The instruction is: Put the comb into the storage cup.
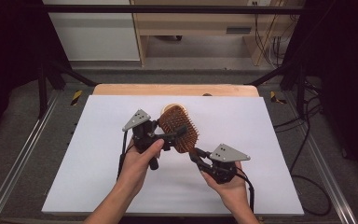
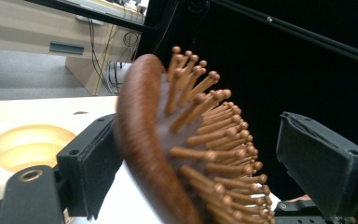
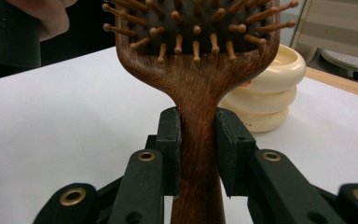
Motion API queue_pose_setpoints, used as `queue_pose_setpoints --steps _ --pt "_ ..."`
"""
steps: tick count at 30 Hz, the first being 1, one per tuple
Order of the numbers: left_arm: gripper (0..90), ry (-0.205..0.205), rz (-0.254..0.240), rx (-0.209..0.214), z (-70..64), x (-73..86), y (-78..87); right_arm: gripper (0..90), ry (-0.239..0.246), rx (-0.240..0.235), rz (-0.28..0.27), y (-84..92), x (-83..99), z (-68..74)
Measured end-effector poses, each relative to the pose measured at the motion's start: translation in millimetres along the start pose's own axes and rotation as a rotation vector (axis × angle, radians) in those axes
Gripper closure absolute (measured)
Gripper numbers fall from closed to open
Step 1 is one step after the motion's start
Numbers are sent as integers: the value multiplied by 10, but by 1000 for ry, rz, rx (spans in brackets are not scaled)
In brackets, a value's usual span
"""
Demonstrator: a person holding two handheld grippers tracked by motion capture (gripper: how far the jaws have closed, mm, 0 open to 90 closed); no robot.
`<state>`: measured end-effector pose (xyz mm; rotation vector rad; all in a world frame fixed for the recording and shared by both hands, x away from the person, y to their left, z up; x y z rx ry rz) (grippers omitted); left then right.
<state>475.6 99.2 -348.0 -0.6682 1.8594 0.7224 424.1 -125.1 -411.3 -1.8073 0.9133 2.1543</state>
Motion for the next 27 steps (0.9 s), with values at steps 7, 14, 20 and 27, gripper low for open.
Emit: queue_pose_setpoints --steps 7,14,20,27 --pt "233 19 -5 -5 19 -9 2 725 7 1 3 -13 4 17" --pt "334 53 3 -4 41 -12 -2 725 3 4 0 -23 12 19" --pt "411 99 27 -8 59 -16 -20 725 -18 -3 6 -58 42 7" --pt "497 60 22 9 -22 -48 -20 725 -22 6 16 -122 65 8"
Point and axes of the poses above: each handheld gripper's, and its own axes: y roughly backward along the jaws, x roughly out of its underside, z roughly to its left, the point moved 1 cm from there along -y, roughly forward along the jaws, and after that the axes turned 10 degrees about -x, right-handed, at the moved point
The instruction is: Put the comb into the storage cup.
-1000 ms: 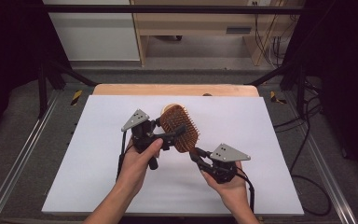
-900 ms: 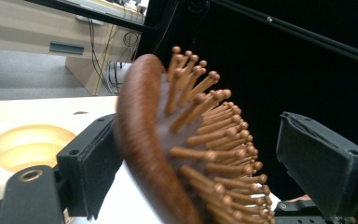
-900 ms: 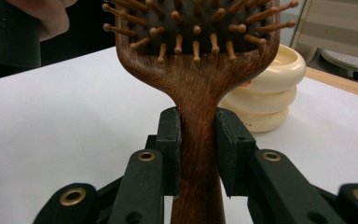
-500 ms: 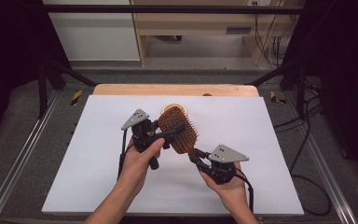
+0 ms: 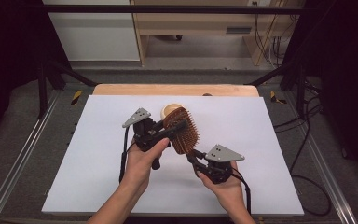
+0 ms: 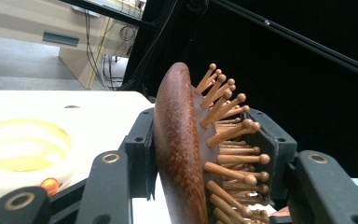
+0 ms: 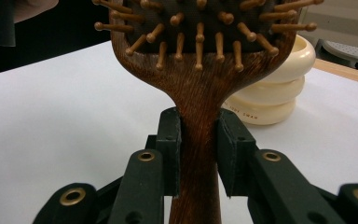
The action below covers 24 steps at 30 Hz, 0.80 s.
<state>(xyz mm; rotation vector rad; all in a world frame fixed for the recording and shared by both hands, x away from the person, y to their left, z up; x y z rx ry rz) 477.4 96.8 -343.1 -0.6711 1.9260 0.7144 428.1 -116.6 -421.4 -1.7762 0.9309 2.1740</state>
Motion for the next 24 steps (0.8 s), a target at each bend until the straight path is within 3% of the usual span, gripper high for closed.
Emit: queue_pose_setpoints --steps 15,24 --pt "515 11 4 16 -31 6 -23 712 -19 -5 8 -4 24 -37" --pt "516 -36 -48 -23 3 -103 64 471 -33 -7 -3 60 47 -88"
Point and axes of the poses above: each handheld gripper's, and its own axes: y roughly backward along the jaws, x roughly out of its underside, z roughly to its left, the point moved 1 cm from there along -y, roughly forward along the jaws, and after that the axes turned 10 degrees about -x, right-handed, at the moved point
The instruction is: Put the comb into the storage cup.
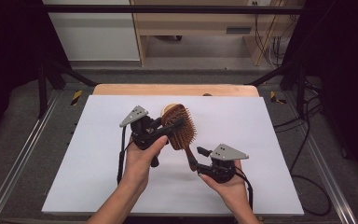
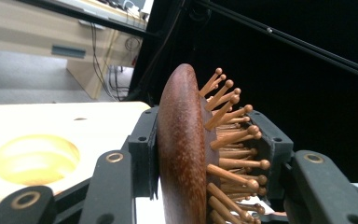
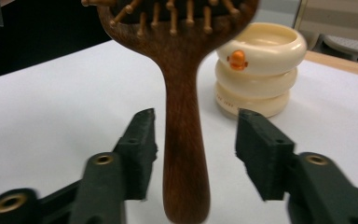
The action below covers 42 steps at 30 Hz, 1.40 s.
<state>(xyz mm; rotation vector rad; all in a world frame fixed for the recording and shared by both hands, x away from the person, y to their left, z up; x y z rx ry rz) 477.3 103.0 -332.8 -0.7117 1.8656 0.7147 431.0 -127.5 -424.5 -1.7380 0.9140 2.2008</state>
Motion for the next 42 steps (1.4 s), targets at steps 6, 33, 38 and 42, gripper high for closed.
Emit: queue_pose_setpoints --steps 6,33,38,42 --pt "515 -19 -43 -24 15 -120 67 276 -9 2 -50 106 15 -86" --pt "515 -16 -124 -65 10 -547 195 59 -61 103 -71 466 190 -478" --pt "515 -32 -131 -70 -30 -662 132 58 -66 106 -69 467 211 -500" --pt "515 -40 -138 -73 -25 -729 108 61 -64 107 -65 470 216 -510"
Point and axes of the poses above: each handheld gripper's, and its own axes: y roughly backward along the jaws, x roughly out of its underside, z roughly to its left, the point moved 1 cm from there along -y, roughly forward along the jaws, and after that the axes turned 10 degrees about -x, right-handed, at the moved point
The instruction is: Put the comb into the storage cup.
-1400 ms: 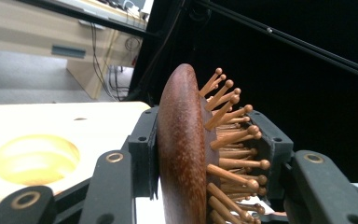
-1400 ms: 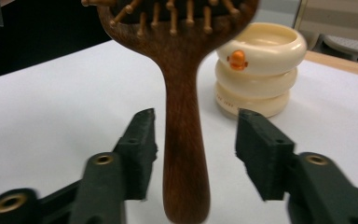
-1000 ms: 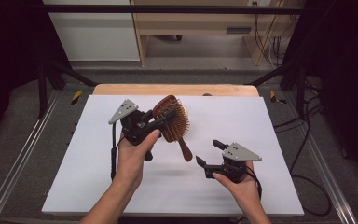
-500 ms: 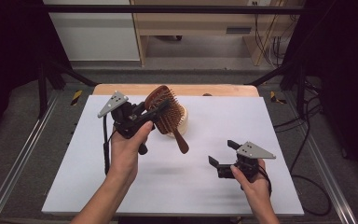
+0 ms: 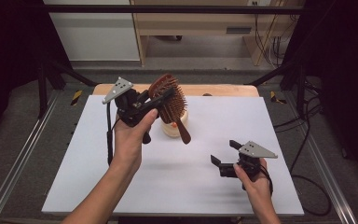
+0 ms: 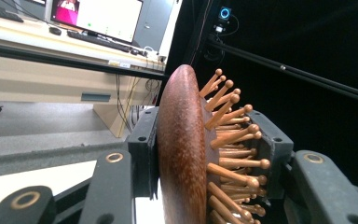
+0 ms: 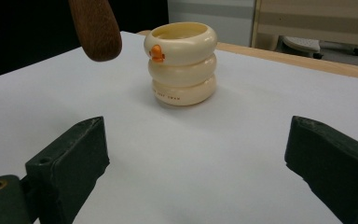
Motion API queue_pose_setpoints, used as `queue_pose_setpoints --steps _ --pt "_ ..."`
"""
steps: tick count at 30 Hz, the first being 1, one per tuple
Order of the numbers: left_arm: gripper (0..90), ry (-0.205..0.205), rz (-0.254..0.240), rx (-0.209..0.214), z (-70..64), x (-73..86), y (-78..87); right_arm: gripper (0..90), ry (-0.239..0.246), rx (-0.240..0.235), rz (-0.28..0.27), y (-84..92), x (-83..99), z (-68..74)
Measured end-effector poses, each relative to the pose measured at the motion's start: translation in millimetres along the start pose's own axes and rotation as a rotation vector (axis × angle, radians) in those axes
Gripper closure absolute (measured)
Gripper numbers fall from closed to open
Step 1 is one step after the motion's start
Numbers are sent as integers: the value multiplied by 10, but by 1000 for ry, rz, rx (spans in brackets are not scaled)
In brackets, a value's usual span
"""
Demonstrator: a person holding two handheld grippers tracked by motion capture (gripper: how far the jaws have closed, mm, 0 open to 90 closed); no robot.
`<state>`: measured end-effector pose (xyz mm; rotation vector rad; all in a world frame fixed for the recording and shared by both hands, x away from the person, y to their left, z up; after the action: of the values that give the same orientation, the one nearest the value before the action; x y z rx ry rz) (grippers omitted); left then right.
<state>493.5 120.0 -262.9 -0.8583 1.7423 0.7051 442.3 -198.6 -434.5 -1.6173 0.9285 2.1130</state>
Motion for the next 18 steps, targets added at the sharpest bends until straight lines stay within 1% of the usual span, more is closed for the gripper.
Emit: queue_pose_setpoints --steps 1,5,7,10,11,12,13,18 --pt "515 0 0 0 0 0 0 61 0 0 0 0 0 0" --pt "514 -3 -9 -15 36 -81 -47 52 -13 9 -7 23 5 -34" --pt "514 -9 -14 -22 56 -113 -71 49 -16 7 -3 23 14 -44" --pt "515 -6 -20 -28 81 -140 -100 47 -16 5 -2 17 20 -50" --pt "515 -10 -22 -32 105 -159 -136 46 -22 4 -4 13 23 -62" --pt "515 -10 -22 -32 105 -159 -136 45 -25 5 -6 13 23 -68" --pt "515 -8 -24 -43 114 -177 -165 46 -28 6 -7 17 25 -80" --pt "515 1 -35 -46 148 -216 -235 44 -30 10 -11 18 30 -111"
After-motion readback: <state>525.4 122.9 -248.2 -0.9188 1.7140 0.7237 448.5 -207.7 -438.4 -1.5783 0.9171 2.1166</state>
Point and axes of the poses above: each handheld gripper's, and its own axes: y roughly backward along the jaws, x roughly out of its underside, z roughly to its left, the point moved 1 cm from there along -y, roughly forward along the jaws, and after that the axes turned 10 degrees about -x, right-handed, at the moved point
